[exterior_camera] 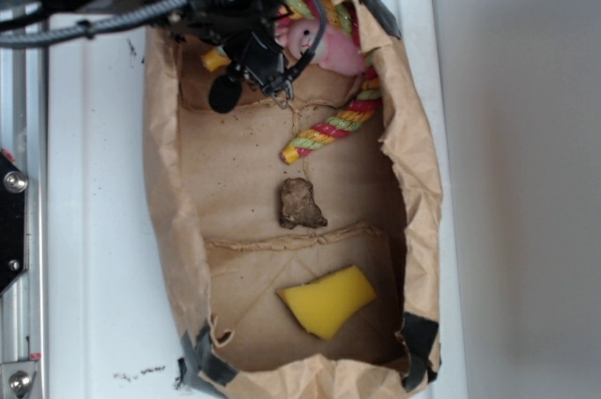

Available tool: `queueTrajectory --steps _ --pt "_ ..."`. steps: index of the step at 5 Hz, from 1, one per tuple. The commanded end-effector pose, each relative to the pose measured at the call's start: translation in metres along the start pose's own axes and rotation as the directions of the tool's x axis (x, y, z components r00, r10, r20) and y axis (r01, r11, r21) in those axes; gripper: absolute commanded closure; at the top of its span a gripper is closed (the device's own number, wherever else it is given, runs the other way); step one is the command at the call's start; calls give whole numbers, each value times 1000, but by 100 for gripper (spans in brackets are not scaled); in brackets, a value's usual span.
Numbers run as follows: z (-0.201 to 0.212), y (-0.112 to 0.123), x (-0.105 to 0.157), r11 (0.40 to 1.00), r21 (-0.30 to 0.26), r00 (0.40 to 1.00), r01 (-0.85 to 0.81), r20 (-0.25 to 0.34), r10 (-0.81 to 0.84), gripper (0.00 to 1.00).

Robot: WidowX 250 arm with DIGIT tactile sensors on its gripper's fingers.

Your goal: Grab the multicolored rope.

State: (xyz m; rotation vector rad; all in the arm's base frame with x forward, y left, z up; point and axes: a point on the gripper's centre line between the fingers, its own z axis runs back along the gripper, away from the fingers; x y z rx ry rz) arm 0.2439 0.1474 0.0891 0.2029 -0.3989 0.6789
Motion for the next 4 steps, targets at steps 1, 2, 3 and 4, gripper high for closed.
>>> queueTrajectory --steps 1,2,3,4 --pt "16 10 15 999 -9 997 -35 75 36 100" --pt "5 -3 6 1000 -5 999 8 41 -8 100" --pt "5 -9 0 999 -11 999 36 42 -35 100" --pt "17 -10 2 997 -53 997 51 63 -47 100"
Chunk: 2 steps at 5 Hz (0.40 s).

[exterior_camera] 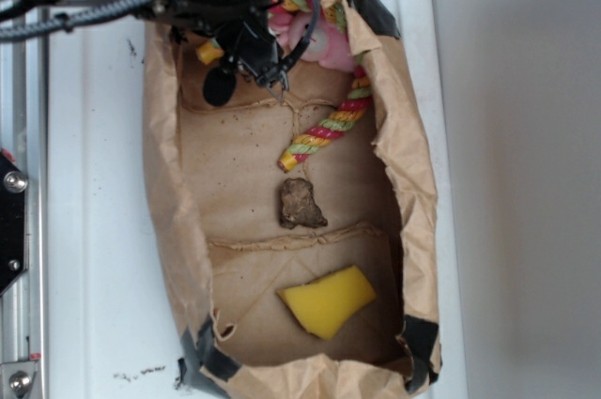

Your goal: Grab the multicolored rope.

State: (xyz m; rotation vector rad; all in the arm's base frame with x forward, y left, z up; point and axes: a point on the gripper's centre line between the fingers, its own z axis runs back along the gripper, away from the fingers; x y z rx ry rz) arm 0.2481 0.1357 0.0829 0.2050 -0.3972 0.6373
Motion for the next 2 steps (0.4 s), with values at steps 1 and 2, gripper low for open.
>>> queueTrajectory --steps 1,2 --pt "19 -1 10 998 -59 998 26 62 -22 100" --pt "20 -7 8 994 -90 997 62 44 -58 100"
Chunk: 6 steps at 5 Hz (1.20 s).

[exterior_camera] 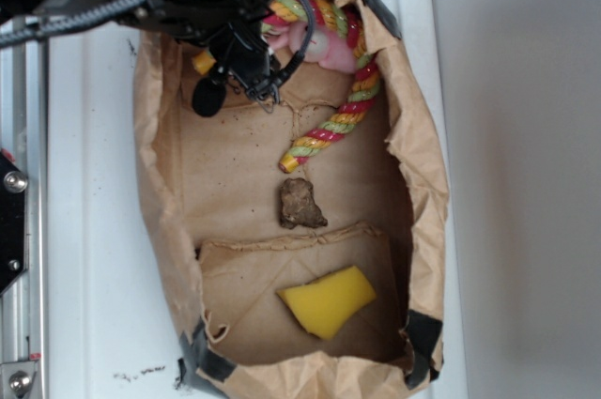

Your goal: Grab the multicolored rope.

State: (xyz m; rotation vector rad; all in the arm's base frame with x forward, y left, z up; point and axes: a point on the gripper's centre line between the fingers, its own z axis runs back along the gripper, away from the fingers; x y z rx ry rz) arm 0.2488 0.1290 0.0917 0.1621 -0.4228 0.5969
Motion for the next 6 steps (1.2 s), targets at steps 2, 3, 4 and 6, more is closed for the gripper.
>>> queueTrajectory --steps 2,3,4,6 --pt "75 -32 37 940 -234 966 250 -4 -258 100" --pt "102 -44 43 927 -206 946 314 -21 -325 100" --pt "117 -56 37 907 -228 929 354 -24 -368 100" --pt "130 -91 20 862 -216 880 458 -24 -474 100"
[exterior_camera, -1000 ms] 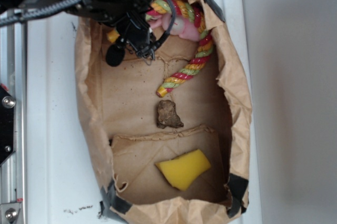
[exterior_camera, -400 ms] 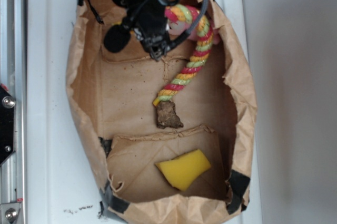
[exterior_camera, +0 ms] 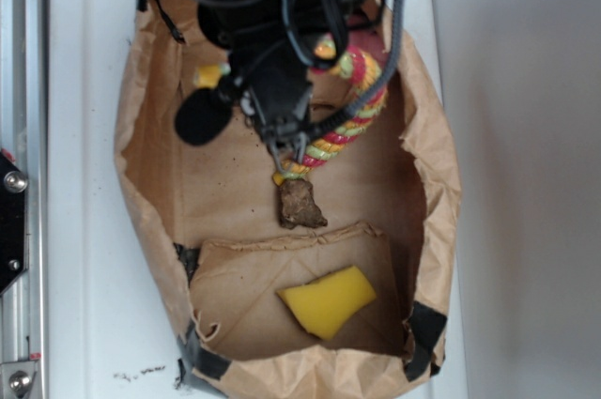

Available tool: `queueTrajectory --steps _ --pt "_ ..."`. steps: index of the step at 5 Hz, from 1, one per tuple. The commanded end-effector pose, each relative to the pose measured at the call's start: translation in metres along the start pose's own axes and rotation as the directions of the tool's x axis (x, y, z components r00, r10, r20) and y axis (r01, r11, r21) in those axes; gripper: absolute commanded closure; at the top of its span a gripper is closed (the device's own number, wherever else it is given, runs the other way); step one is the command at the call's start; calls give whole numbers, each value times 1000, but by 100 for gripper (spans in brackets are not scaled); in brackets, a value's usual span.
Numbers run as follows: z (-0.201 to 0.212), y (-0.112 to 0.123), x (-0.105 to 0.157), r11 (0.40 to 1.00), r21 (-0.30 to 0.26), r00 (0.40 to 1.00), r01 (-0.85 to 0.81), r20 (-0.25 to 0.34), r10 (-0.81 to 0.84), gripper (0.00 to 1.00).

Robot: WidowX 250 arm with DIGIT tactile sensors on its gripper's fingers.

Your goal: Grab the multicolored rope.

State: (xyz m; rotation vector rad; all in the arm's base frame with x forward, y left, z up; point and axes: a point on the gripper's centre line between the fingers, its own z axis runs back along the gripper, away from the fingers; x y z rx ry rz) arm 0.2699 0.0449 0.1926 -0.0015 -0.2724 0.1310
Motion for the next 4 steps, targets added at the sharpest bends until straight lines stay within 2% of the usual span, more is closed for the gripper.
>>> queueTrajectory --steps 1,3,4 --pt "14 -28 2 996 15 994 92 57 -92 100" --pt "13 -31 -5 996 22 993 86 85 -88 100" --pt "13 -28 -6 996 26 987 82 137 -85 100"
